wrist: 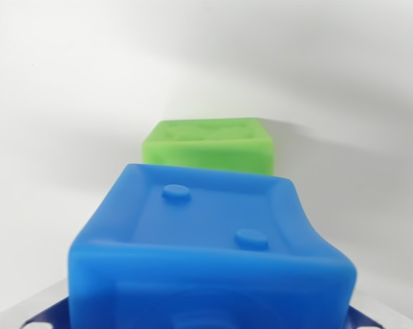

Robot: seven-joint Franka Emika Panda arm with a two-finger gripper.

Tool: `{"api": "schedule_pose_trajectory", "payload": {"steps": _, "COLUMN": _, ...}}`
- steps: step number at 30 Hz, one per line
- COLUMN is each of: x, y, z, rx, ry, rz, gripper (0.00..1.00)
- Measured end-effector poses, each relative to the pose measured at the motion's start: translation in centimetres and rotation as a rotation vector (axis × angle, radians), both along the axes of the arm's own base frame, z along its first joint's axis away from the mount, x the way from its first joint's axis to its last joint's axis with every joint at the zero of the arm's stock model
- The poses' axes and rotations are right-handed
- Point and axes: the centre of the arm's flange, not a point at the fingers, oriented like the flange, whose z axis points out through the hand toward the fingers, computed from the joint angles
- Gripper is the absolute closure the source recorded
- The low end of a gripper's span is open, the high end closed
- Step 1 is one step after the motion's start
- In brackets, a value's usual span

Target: Stack cube

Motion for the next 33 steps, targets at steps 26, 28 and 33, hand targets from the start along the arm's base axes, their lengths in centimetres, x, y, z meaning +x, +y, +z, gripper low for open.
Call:
{"api": "schedule_pose_trajectory", "payload": {"steps": 26, "x": 0.0, "y": 0.0, "z": -2.7, "rx": -0.001, "ry": 0.0, "rz": 0.001, "gripper": 0.0}}
{"api": "schedule_pose_trajectory", "payload": {"steps": 28, "x": 0.0, "y": 0.0, "z": -2.7, "rx": -0.001, "ry": 0.0, "rz": 0.001, "gripper": 0.0}}
{"api": "schedule_pose_trajectory", "payload": {"steps": 33, "x": 0.0, "y": 0.0, "z": -2.6, "rx": -0.001, "ry": 0.0, "rz": 0.001, "gripper": 0.0}}
